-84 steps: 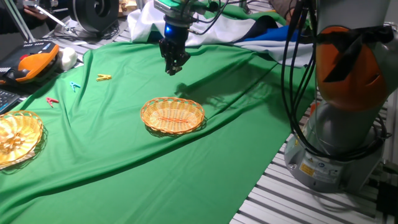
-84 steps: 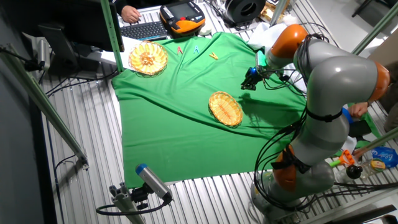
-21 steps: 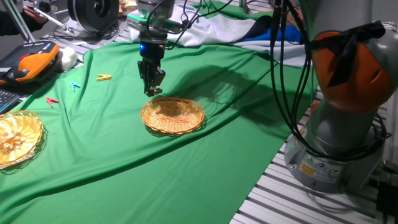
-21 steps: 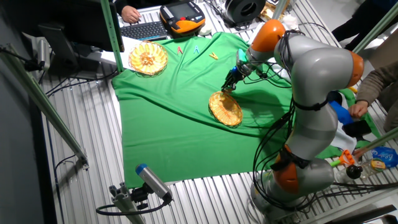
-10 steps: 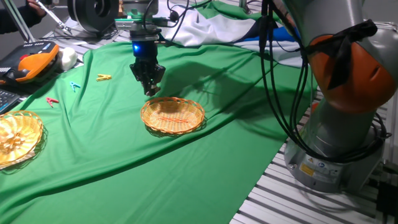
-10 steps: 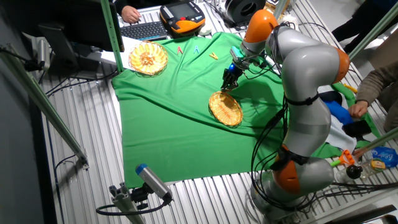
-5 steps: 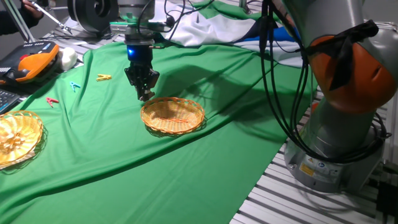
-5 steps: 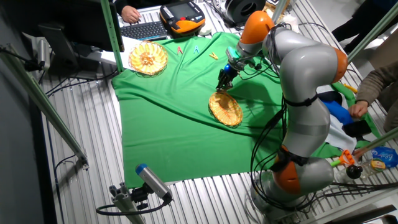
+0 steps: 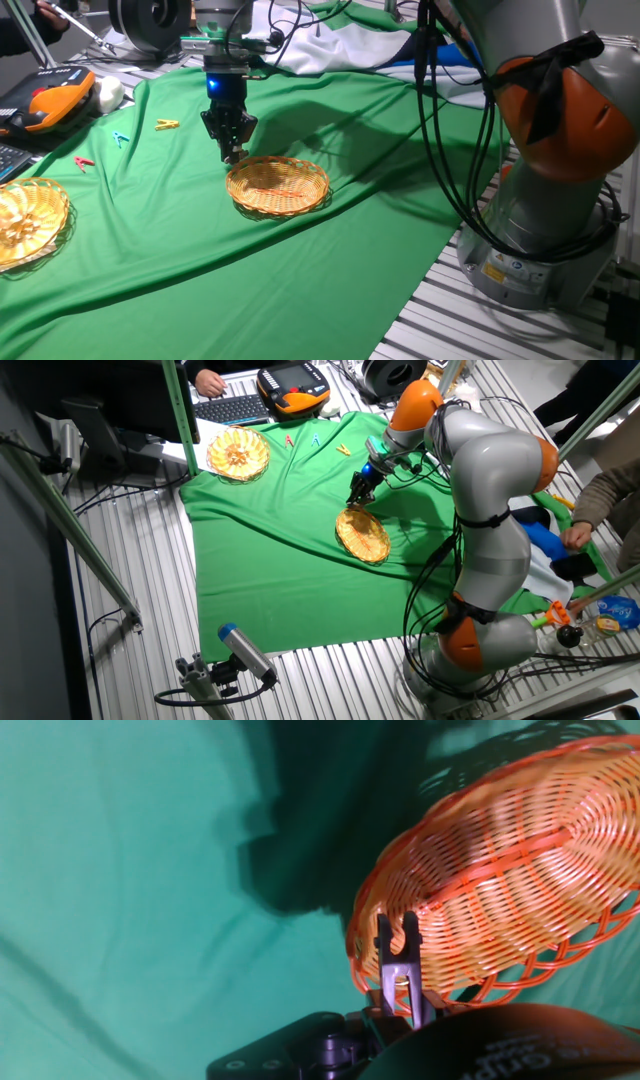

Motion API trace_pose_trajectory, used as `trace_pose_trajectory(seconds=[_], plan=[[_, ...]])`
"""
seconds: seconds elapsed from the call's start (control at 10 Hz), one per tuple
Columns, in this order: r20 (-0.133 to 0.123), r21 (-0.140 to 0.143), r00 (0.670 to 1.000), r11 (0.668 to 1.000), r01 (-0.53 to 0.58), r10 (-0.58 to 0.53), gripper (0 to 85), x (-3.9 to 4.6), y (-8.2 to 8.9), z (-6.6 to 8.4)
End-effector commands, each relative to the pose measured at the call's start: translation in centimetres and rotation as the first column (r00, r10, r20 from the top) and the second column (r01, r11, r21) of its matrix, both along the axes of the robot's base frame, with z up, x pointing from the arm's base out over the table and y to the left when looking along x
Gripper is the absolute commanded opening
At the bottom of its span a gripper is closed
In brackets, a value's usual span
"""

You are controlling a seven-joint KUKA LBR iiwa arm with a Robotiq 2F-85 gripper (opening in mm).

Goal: Use a clamp

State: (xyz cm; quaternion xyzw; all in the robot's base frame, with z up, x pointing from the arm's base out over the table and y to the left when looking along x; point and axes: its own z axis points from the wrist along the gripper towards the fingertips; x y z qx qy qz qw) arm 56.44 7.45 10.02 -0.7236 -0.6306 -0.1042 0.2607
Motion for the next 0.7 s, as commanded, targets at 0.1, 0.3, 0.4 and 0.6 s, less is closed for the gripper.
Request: trace_pose_trajectory(seconds=[0.1,0.3,0.4,0.6], plan=[[0.010,-0.001,1.000,1.000,-0.004,0.004,0.0,0.00,0.01,0.02],[0.005,0.005,1.000,1.000,0.003,-0.003,0.0,0.00,0.01,0.02],[0.008,0.007,1.000,1.000,-0.005,0.005,0.0,0.00,0.01,0.02],[0.016,-0.003,1.000,1.000,-0.020,0.020,0.0,0.00,0.01,0.02]])
